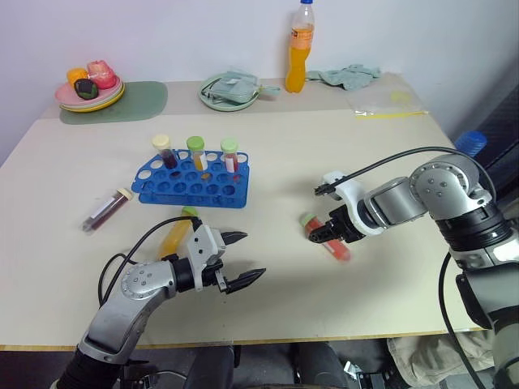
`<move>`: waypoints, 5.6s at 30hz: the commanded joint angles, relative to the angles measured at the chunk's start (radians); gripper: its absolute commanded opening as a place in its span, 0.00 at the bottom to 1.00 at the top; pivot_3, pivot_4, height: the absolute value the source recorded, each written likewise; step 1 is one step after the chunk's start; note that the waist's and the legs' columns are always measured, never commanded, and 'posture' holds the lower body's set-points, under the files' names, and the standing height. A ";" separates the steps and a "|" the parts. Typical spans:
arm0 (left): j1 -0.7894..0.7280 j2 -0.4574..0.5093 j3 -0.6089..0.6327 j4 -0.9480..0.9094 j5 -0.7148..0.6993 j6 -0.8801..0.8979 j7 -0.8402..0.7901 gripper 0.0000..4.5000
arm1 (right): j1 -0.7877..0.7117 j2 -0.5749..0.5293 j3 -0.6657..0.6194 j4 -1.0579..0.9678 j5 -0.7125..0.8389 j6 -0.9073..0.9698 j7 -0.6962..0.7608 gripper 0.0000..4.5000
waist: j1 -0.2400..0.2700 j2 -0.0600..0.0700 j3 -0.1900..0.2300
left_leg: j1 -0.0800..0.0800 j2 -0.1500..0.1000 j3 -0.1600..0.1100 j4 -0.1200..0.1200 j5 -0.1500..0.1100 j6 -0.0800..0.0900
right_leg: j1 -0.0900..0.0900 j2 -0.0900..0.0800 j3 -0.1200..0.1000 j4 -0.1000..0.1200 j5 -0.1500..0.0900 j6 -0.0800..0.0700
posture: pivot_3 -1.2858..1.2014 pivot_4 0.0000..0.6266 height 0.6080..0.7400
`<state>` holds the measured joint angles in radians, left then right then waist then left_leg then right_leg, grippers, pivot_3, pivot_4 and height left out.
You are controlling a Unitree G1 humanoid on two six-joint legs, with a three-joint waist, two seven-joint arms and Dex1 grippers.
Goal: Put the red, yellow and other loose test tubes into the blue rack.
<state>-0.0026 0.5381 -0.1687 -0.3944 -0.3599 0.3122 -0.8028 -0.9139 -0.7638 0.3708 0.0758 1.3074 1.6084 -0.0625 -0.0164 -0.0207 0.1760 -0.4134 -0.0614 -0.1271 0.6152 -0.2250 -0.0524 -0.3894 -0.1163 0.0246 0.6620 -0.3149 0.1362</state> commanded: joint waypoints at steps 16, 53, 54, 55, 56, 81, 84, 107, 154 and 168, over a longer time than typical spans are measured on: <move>-0.041 -0.072 0.342 0.121 -0.106 -0.001 0.179 1.00 | 0.230 0.247 -0.156 -0.412 -0.560 -0.950 0.332 0.18 | -0.006 0.000 0.000 | 0.001 0.000 0.000 0.001 0.000 0.000 | 0.000 0.003 0.000 0.002 0.000 0.001 | 0.52 0.24 1.00; 0.119 0.045 0.528 0.052 -0.125 0.123 0.189 1.00 | 0.201 0.905 -0.114 0.490 -1.232 -1.843 0.444 0.18 | -0.030 0.001 0.000 | 0.003 0.001 -0.004 -0.003 0.004 -0.007 | -0.002 0.006 0.000 0.004 0.001 -0.002 | 0.52 0.24 1.00; 0.138 0.045 0.522 0.049 -0.114 0.111 0.178 1.00 | 0.207 0.903 -0.117 0.483 -1.232 -1.843 0.448 0.18 | -0.031 0.001 0.000 | 0.003 0.001 -0.004 -0.003 0.004 -0.007 | -0.002 0.006 0.001 0.003 0.001 -0.002 | 0.52 0.24 1.00; 0.155 0.044 0.516 0.044 -0.107 0.102 0.170 1.00 | 0.214 0.901 -0.120 0.478 -1.231 -1.842 0.450 0.18 | -0.030 0.001 0.000 | 0.003 0.001 -0.003 -0.004 0.004 -0.007 | -0.002 0.006 0.001 0.004 0.001 -0.002 | 0.52 0.24 1.00; 0.167 0.043 0.513 0.042 -0.102 0.094 0.165 1.00 | 0.219 0.899 -0.122 0.474 -1.231 -1.842 0.452 0.18 | -0.030 0.001 0.000 | 0.003 0.001 -0.003 -0.004 0.004 -0.007 | -0.002 0.006 0.001 0.004 0.001 -0.002 | 0.52 0.24 1.00; 0.191 0.002 0.475 0.245 -0.070 -0.136 0.014 1.00 | 0.138 0.940 -0.155 0.629 -1.261 -1.920 0.424 0.18 | -0.028 0.002 0.000 | 0.005 0.003 -0.004 -0.004 0.004 -0.007 | -0.002 0.006 0.000 0.003 0.002 -0.003 | 0.52 0.24 1.00; 0.198 -0.002 0.474 0.257 -0.068 -0.160 0.005 1.00 | 0.140 0.945 -0.158 0.623 -1.231 -1.902 0.462 0.28 | -0.029 0.002 0.000 | 0.005 0.003 -0.004 -0.004 0.004 -0.007 | -0.002 0.006 0.000 0.003 0.002 -0.004 | 0.52 0.24 1.00; -0.169 0.244 0.338 -0.190 -0.164 0.828 0.396 1.00 | 0.387 0.631 -0.191 -0.149 -1.105 -1.546 0.644 0.99 | -0.028 0.002 0.000 | 0.004 0.002 -0.005 -0.004 0.004 -0.007 | -0.001 0.007 0.000 0.004 0.002 -0.003 | 0.52 0.24 1.00; -0.345 0.479 0.437 -0.103 -0.498 0.512 0.736 0.15 | 0.604 0.246 -0.164 -0.483 -0.963 -1.208 0.938 1.00 | -0.003 0.003 0.001 | 0.003 0.006 0.003 -0.004 0.006 -0.011 | -0.002 0.011 0.003 0.001 0.002 -0.006 | 0.52 0.24 1.00; -0.308 -0.206 0.162 0.109 0.189 -0.197 0.964 0.15 | 0.617 0.285 -0.163 -0.476 -0.973 -1.200 0.872 1.00 | 0.018 0.000 0.000 | 0.001 0.005 0.004 -0.001 0.003 -0.007 | -0.001 0.011 0.003 -0.002 0.005 -0.004 | 0.52 0.24 1.00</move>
<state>-0.3155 0.3438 -0.0048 -0.2846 -0.2193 0.1956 0.1600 -0.2976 -0.4850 0.2230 -0.3674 0.3286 0.4101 0.8173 0.0014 -0.0210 0.1760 -0.4120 -0.0565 -0.1236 0.6148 -0.2217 -0.0589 -0.3898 -0.1051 0.0273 0.6599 -0.3099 0.1320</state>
